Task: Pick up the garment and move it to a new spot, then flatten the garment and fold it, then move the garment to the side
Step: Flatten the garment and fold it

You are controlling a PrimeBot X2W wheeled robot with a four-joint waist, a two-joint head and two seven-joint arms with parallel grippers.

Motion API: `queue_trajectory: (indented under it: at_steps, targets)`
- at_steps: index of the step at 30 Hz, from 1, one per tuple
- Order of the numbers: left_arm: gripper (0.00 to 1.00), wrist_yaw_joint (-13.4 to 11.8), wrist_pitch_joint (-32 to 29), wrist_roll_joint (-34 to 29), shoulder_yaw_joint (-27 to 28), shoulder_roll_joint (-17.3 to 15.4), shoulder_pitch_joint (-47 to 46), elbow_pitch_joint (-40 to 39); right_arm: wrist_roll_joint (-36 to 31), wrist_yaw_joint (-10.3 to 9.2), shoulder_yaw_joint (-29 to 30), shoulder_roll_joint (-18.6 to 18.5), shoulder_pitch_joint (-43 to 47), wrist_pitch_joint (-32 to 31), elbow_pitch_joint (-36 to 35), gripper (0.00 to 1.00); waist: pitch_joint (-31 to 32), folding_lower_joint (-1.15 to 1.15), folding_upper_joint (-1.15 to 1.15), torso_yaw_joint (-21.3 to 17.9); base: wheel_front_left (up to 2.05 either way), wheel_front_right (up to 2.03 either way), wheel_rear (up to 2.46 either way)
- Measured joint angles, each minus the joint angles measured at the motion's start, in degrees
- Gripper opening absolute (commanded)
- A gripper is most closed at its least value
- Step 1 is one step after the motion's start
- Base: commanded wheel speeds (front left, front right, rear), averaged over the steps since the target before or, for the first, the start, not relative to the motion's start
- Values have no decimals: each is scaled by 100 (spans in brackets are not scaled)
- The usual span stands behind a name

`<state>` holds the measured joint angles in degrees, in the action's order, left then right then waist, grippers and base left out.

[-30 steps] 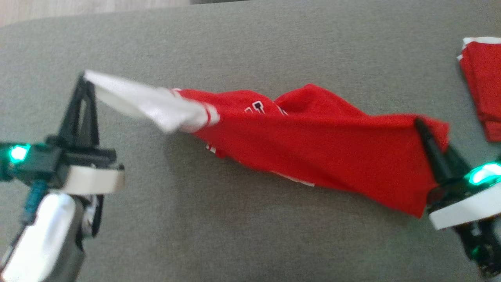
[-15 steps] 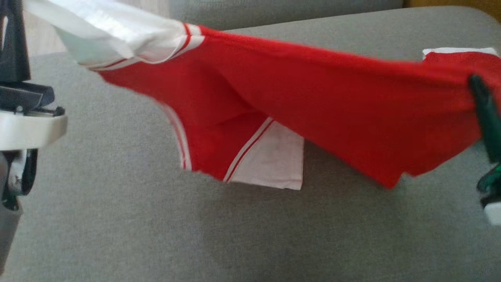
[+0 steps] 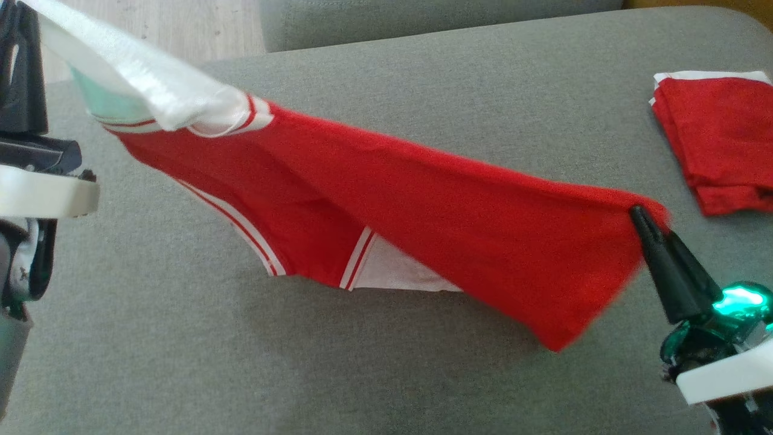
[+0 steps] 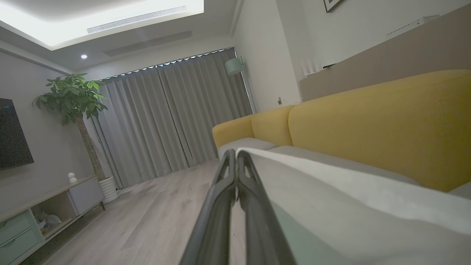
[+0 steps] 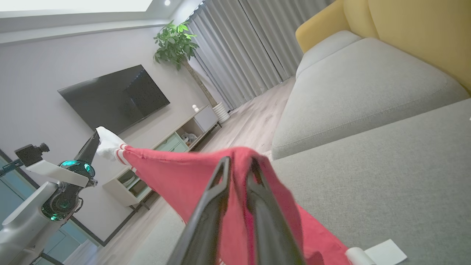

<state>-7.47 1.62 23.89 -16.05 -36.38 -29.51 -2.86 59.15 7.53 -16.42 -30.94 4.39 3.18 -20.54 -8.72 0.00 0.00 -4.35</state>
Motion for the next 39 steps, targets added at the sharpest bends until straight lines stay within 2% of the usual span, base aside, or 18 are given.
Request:
queue_trajectory:
  at_steps: [1, 2, 3, 4, 5, 6, 7, 9, 10, 11, 12, 13, 14, 19, 24, 27, 32, 39]
  targets:
    - [0, 23, 4, 0, 0, 0, -10, 19, 20, 0, -36, -1, 0, 23, 34, 72, -6, 0, 0, -1, 0, 0, 0]
    - [0, 23, 4, 0, 0, 0, -10, 19, 20, 0, -36, -1, 0, 23, 34, 78, -6, 0, 0, -1, 0, 0, 0]
    - [0, 44, 4, 0, -9, 0, -23, 37, 60, 0, -66, -1, -1, 64, 67, 90, -10, 0, 0, 1, 0, 0, 0]
    - [0, 44, 4, 0, -23, 0, -40, 60, 98, 0, -93, -5, -1, 94, 96, 95, -10, 0, 0, 2, 0, 0, 0]
    - [0, 44, 4, -1, -36, 0, -58, 76, 123, 0, -125, -18, -1, 120, 108, 96, -10, 0, 0, 5, 0, 0, 0]
    - [0, 44, 4, 0, -40, 0, -74, 80, 151, 0, -156, -33, -2, 138, 111, 93, -10, 0, 0, 5, 0, 0, 0]
    - [0, 44, 4, 0, -40, 0, -82, 81, 169, 0, -179, -49, -4, 148, 116, 64, -11, 0, 0, 5, 0, 0, 0]
    - [0, 44, 5, 0, -47, 0, -83, 92, 214, 0, -268, -111, -14, 182, 122, 13, -18, 0, 0, 6, 0, 0, 0]
    - [0, 44, 7, 0, -56, 0, -83, 100, 246, 0, -342, -147, -21, 186, 126, 3, -25, 0, 0, 9, 0, 0, 0]
    - [0, 49, 24, 0, -65, 0, -83, 114, 280, 0, -397, -167, -24, 186, 159, 15, -33, 0, 0, 13, 0, 0, 0]
    - [0, 51, 46, 4, -73, 1, -83, 130, 283, 0, -441, -171, -25, 186, 235, 47, -45, 0, 0, 18, 0, 0, 0]
    - [0, 51, 47, 34, -78, 1, -83, 138, 280, 0, -500, -177, -25, 185, 320, 87, -61, 0, 0, 24, 0, 0, 0]
    - [0, 54, 47, 35, -85, 3, -84, 146, 276, 0, -577, -179, -26, 182, 408, 100, -83, 0, 0, 35, 0, 0, 0]
    - [0, 77, 57, 34, -144, 14, -92, 187, -169, 0, -1042, -119, -418, 181, 1050, 100, -239, 0, 0, 126, 0, 0, 0]
    - [0, 93, 113, 24, -275, 90, -246, 286, -637, 0, -1741, 141, -1629, 186, 2076, 100, -374, 1, 0, 263, 0, 0, 0]
    - [0, 98, 156, -34, -391, 175, -375, 341, -560, 0, -2182, 363, -2238, 135, 2746, 100, -428, 1, 0, 378, 0, 0, 0]
    - [0, 166, 227, -79, -582, 363, -582, 495, -378, 0, -2887, 433, -2743, 115, 3701, 100, -521, 1, 0, 607, 0, 0, 0]
    - [0, 197, 310, -86, -693, 501, -701, 689, 107, 0, -3521, 442, -3188, 399, 4199, 100, -657, 1, 0, 786, 0, 0, 0]
